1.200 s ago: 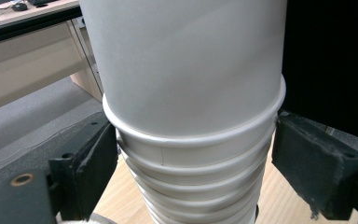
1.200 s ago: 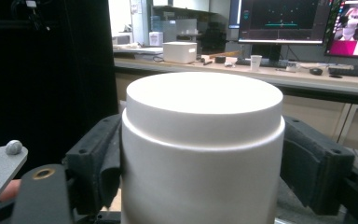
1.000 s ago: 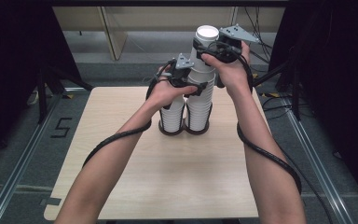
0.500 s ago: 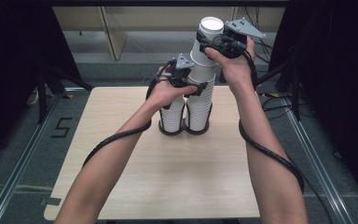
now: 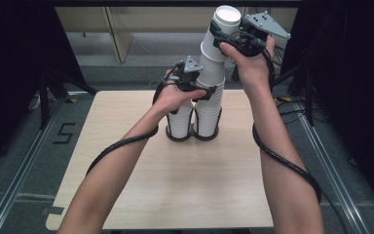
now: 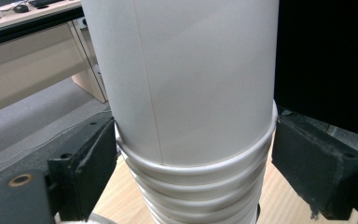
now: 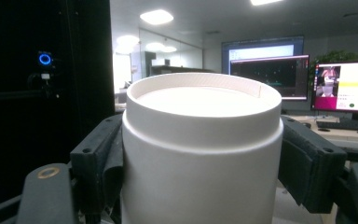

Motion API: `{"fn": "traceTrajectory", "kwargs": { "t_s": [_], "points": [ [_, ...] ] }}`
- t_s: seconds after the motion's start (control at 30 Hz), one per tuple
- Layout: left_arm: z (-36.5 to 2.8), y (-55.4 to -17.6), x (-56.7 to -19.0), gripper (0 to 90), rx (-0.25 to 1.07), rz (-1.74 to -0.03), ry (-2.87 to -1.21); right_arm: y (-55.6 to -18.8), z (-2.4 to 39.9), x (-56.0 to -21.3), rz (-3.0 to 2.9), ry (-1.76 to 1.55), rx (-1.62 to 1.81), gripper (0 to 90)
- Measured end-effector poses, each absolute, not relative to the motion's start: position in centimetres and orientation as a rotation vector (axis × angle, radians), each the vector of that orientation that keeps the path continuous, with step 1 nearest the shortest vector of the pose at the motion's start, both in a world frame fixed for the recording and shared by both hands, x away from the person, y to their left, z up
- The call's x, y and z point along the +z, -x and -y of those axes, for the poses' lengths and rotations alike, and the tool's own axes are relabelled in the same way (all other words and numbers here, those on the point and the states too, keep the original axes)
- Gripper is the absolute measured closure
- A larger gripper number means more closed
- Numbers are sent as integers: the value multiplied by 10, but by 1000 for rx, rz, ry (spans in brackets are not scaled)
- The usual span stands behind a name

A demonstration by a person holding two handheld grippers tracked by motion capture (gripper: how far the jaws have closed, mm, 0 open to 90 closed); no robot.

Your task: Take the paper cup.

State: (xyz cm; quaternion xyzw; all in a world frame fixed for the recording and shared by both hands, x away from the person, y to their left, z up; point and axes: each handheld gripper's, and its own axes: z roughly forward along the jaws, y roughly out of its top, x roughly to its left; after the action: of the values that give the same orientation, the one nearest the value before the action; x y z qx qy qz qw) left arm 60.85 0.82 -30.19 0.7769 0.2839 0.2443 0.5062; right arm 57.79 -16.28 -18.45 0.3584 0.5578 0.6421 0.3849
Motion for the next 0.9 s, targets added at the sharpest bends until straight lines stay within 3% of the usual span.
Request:
{"fn": "traceTrajectory", "kwargs": {
  "t_s": [0.6,0.9],
  "points": [
    [-15,-606,-297,127,589,-655,-1842,-525,201,-183,-1363,-849,1640,242],
    [-44,-569,-282,86,608,-621,-1833,-508,213,-208,-1394,-857,1596,242]
  ]
}}
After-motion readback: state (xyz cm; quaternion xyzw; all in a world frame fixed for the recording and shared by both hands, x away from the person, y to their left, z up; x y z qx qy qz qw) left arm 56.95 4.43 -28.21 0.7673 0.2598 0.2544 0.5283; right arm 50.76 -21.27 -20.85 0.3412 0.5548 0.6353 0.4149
